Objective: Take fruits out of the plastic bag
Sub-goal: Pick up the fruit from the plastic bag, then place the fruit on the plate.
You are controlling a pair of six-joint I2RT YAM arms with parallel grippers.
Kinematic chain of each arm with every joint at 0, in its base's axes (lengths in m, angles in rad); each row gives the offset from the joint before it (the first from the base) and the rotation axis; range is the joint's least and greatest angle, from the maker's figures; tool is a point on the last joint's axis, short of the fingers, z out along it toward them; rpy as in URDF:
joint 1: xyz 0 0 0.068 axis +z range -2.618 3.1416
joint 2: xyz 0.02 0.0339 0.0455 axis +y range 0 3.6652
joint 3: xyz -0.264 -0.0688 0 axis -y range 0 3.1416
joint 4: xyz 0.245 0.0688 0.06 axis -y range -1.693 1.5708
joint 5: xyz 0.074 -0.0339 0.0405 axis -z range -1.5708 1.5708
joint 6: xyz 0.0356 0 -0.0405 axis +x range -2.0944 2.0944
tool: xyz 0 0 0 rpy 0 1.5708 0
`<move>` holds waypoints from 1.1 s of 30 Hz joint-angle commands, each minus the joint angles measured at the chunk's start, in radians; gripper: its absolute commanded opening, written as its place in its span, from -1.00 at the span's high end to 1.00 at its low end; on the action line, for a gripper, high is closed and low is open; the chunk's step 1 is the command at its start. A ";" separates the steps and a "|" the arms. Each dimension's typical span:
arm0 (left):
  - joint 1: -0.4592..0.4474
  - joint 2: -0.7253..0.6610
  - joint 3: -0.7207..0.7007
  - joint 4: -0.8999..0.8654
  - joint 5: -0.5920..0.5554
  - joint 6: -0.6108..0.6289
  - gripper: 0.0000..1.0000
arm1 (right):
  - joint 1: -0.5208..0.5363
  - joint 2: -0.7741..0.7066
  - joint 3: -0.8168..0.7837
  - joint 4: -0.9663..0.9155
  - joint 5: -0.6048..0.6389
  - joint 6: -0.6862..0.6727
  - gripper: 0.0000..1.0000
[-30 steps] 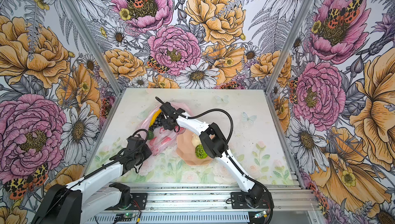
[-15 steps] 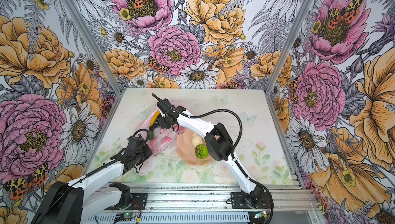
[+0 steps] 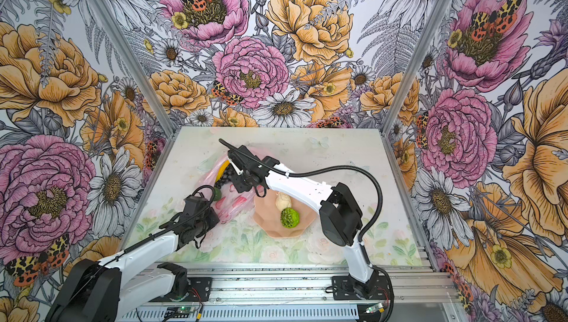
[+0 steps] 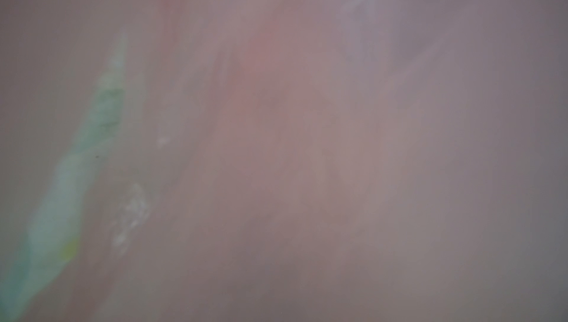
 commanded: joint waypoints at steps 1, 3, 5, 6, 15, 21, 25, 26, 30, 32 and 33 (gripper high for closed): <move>0.000 -0.002 0.007 0.015 0.025 0.019 1.00 | 0.018 -0.132 -0.112 -0.002 0.041 0.008 0.03; 0.000 -0.007 0.005 0.017 0.024 0.019 1.00 | 0.024 -0.201 -0.199 -0.003 0.053 0.031 0.03; 0.001 -0.006 0.006 0.017 0.025 0.019 1.00 | 0.033 -0.259 -0.273 -0.004 0.073 0.054 0.04; 0.000 -0.005 0.007 0.017 0.025 0.019 1.00 | 0.035 -0.286 -0.309 -0.004 0.072 0.063 0.04; -0.003 0.000 0.010 0.010 0.024 0.019 1.00 | 0.002 -0.470 -0.528 -0.047 0.126 0.117 0.07; -0.008 0.009 0.015 0.013 0.020 0.023 1.00 | -0.090 -0.543 -0.635 -0.058 0.150 0.120 0.11; -0.009 0.010 0.013 0.019 0.023 0.024 1.00 | -0.179 -0.535 -0.658 -0.057 0.164 0.078 0.14; -0.009 0.012 0.014 0.019 0.024 0.026 1.00 | -0.197 -0.533 -0.664 -0.054 0.164 0.068 0.14; -0.011 0.015 0.013 0.022 0.025 0.025 1.00 | -0.238 -0.497 -0.671 -0.045 0.209 0.043 0.15; -0.011 0.015 0.015 0.024 0.023 0.025 1.00 | -0.246 -0.480 -0.665 -0.041 0.220 0.033 0.16; -0.011 0.017 0.015 0.021 0.023 0.028 1.00 | -0.247 -0.470 -0.663 -0.035 0.221 0.033 0.16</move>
